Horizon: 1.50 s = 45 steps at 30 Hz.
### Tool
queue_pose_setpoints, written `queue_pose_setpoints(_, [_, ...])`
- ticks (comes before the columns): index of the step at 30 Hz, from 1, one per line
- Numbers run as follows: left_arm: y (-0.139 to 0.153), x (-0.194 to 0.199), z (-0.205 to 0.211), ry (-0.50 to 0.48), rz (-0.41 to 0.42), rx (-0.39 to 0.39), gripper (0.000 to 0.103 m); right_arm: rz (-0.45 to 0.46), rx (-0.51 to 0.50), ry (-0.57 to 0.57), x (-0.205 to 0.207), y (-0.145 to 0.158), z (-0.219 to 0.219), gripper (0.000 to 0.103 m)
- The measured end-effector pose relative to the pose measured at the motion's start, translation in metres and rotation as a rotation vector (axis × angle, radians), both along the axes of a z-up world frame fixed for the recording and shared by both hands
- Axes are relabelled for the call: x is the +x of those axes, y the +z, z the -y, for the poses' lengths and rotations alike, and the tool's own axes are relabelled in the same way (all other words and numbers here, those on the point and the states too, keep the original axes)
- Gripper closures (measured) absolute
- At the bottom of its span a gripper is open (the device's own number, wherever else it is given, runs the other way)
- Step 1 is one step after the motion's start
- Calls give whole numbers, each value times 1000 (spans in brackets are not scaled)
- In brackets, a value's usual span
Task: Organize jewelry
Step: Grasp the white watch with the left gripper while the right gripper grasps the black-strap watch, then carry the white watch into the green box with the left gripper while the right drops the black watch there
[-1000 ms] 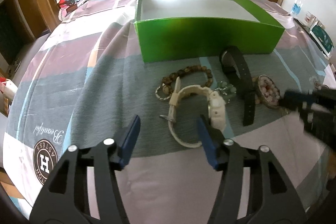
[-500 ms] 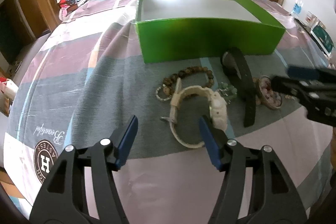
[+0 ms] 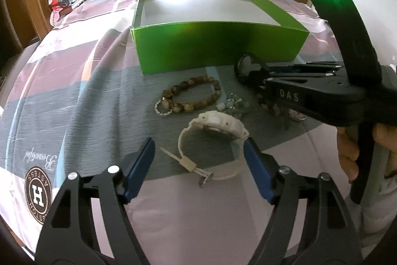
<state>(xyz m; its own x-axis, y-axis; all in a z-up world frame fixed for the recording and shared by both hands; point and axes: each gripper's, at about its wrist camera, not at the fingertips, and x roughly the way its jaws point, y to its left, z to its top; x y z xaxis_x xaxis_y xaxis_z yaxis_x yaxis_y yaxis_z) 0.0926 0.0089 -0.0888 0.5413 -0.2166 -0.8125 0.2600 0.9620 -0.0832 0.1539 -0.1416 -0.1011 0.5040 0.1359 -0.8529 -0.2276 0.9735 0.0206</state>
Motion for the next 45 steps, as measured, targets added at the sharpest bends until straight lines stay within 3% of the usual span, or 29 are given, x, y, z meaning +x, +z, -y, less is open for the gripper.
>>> queue_pose_setpoints(4, [6,-2,5,-36,31,-21,18,12,15,-9,-3,3,7,86])
queue_pose_setpoints(9, [-6,7,21,-46,20,53,18,27,2,2,-8,3,7,86])
queue_pose_setpoints(12, [-18,14,24,-19,-8,95,39,43,-11,15,-12,4,4,86])
queue_pose_setpoints(17, [-14,14,17,11,5,82,40,79,-6,16,-20,15,3,86])
queue_pose_setpoints(25, [38,9,0,31,117,71,40,140,109,4,-34,66,20,86])
queue_pose_setpoints(34, [100,60,-4,24,243,82,39,249,68,-120,8,121,41,86])
queue_pose_setpoints(36, [94,83,-5,45,236,70,39,236,60,-164,29,113,45,86])
queue_pose_setpoints(41, [67,129,-5,56,110,17,39,91,121,-211,71,71,55,86])
queue_pose_setpoints(45, [64,150,4,68,98,32,39,78,107,-213,83,63,49,86])
